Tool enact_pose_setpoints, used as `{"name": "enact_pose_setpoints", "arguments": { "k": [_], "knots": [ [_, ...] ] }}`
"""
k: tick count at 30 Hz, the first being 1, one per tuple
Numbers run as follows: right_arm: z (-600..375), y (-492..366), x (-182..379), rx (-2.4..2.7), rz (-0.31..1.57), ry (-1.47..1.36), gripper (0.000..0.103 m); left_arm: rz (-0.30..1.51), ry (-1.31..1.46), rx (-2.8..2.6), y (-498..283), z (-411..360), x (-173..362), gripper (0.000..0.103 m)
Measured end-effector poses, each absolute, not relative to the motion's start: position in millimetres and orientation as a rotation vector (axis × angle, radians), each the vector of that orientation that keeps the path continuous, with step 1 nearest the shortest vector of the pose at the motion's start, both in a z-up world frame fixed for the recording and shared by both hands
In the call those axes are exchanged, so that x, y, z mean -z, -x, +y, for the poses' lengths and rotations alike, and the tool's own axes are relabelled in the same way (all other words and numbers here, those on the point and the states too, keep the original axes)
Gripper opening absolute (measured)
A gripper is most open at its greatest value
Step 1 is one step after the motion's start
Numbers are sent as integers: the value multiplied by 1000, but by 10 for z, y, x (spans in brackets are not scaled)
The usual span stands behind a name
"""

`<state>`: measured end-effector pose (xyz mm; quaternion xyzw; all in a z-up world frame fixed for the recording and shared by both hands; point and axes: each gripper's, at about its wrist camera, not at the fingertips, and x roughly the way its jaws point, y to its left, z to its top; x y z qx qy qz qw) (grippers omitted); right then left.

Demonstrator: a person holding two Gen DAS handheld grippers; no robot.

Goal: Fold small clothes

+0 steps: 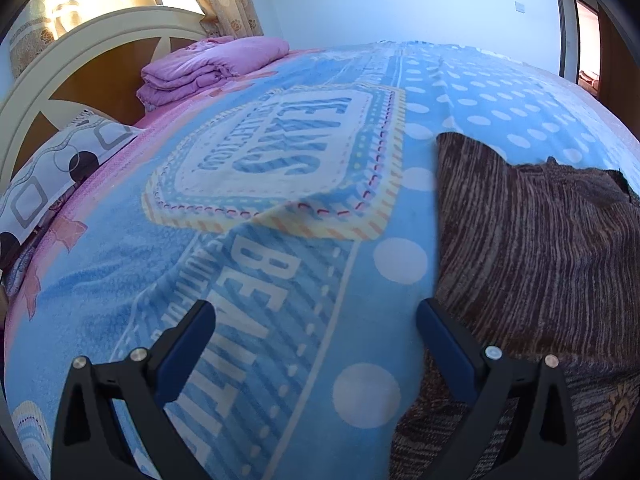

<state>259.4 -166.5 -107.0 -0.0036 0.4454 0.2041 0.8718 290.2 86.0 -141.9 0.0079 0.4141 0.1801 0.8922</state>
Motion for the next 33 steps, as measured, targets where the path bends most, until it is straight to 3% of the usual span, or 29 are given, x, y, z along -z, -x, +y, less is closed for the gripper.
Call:
{"name": "enact_pose_setpoints", "arguments": {
  "k": [9, 17, 24, 33],
  "knots": [
    [-1668, -2326, 854, -290, 740, 133, 63, 806, 48, -310, -2787, 927, 1274, 102],
    [-1721, -2263, 1039, -269, 779, 138, 63, 717, -155, -239, -2914, 494, 949, 103],
    [-1761, -2298, 1076, -264, 775, 99, 63, 840, -298, -271, -3359, 337, 1347, 103],
    [-1763, -2280, 1082, -253, 763, 106, 63, 855, -279, -472, -3286, 755, 1395, 103]
  ]
}}
